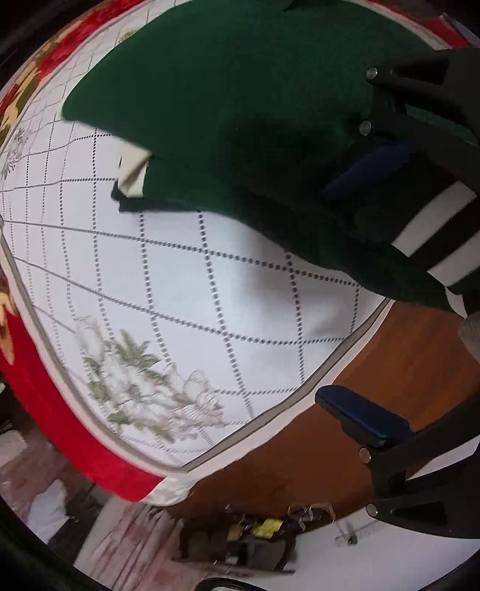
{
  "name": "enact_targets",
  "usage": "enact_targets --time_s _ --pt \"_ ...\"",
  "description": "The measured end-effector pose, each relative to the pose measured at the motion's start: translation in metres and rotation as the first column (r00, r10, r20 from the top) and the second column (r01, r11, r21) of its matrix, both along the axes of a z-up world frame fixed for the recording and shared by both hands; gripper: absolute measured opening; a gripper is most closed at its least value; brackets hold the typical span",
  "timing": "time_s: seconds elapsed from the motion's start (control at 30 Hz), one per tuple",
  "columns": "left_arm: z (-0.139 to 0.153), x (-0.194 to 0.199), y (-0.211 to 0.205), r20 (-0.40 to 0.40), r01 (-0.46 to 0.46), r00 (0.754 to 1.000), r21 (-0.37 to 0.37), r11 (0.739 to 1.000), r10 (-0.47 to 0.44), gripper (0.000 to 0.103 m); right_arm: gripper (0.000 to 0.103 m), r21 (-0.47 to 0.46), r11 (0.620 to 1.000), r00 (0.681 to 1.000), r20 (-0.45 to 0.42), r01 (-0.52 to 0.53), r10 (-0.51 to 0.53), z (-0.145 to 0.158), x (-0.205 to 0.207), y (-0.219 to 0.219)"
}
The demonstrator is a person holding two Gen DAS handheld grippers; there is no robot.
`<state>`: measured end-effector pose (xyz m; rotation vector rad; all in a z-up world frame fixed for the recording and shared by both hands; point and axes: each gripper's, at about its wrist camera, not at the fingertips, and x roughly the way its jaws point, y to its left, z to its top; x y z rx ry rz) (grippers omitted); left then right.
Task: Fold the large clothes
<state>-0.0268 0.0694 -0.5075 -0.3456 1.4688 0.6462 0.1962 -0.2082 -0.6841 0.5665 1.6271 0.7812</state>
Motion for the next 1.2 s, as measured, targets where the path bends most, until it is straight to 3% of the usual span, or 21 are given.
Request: enact_targets --time_s 0.03,0.13,0.2,0.33,0.37,0.43,0.5,0.57,0.67,0.73,0.8,0.87,0.97,1.1,1.17,1.2 --pt "0.003 0.003 0.000 -0.005 -0.001 1.000 0.015 1.000 0.001 0.103 0.059 0.005 1.000 1.000 0.011 0.025 -0.025 0.006 0.001 -0.007" --pt "0.015 0.010 0.001 0.012 -0.026 1.000 0.030 0.999 0.026 0.103 0.045 0.013 0.993 0.993 0.014 0.120 -0.120 0.017 0.006 -0.020" --pt "0.030 0.019 -0.001 0.044 -0.037 0.998 0.033 0.999 0.035 0.103 0.044 0.017 0.975 0.975 0.001 0.223 -0.223 0.036 -0.006 -0.042" --pt "0.057 0.037 -0.027 0.112 -0.044 0.993 0.040 0.998 0.040 0.103 0.046 -0.044 0.886 0.886 -0.037 0.461 -0.463 0.064 -0.030 -0.139" --pt "0.066 0.043 -0.037 0.132 -0.044 0.990 0.040 0.998 0.038 0.103 0.050 -0.103 0.882 0.886 -0.016 0.459 -0.463 0.073 -0.040 -0.156" --pt "0.081 0.054 -0.059 0.162 -0.032 0.986 0.038 0.999 0.025 0.103 0.071 -0.214 0.882 0.900 -0.029 0.420 -0.436 0.072 -0.045 -0.194" --pt "0.088 0.065 -0.083 0.190 -0.001 0.982 0.021 1.000 -0.003 0.103 0.073 -0.291 0.892 0.918 -0.091 0.346 -0.386 0.067 -0.049 -0.210" --pt "0.086 0.075 -0.099 0.193 0.034 0.980 0.029 0.999 -0.039 0.103 0.074 -0.328 0.885 0.922 -0.085 0.332 -0.377 0.073 -0.051 -0.228" --pt "0.055 0.091 -0.111 0.107 0.085 0.990 0.088 0.992 -0.094 0.103 0.074 -0.403 0.855 0.936 0.014 0.326 -0.351 0.105 -0.050 -0.248" --pt "0.032 0.095 -0.100 0.070 0.055 0.996 0.113 0.992 -0.063 0.103 0.074 -0.424 0.830 0.931 0.120 0.363 -0.346 0.146 -0.046 -0.264" --pt "0.010 0.095 -0.078 0.056 -0.007 0.998 0.092 0.996 0.002 0.103 0.074 -0.395 0.841 0.929 0.172 0.370 -0.328 0.175 -0.041 -0.256" --pt "-0.006 0.094 -0.064 0.042 -0.043 0.998 0.058 0.997 0.041 0.103 0.074 -0.350 0.880 0.944 0.199 0.321 -0.265 0.220 -0.027 -0.189" --pt "-0.015 0.093 -0.051 0.039 -0.069 0.997 0.075 0.995 0.066 0.103 0.074 -0.326 0.910 0.955 0.235 0.255 -0.183 0.212 0.004 -0.134" --pt "-0.018 0.090 -0.044 0.054 -0.100 0.994 0.047 0.994 0.097 0.103 0.074 -0.324 0.932 0.957 0.283 0.161 -0.066 0.192 0.049 -0.029" --pt "-0.019 0.089 -0.043 0.060 -0.099 0.994 0.042 0.994 0.096 0.103 0.074 -0.425 0.899 0.952 0.303 0.106 0.031 0.168 0.066 0.026" --pt "-0.020 0.089 -0.043 0.061 -0.100 0.993 0.036 0.994 0.098 0.103 0.073 -0.508 0.859 0.952 0.290 0.067 0.097 0.151 0.075 0.047"
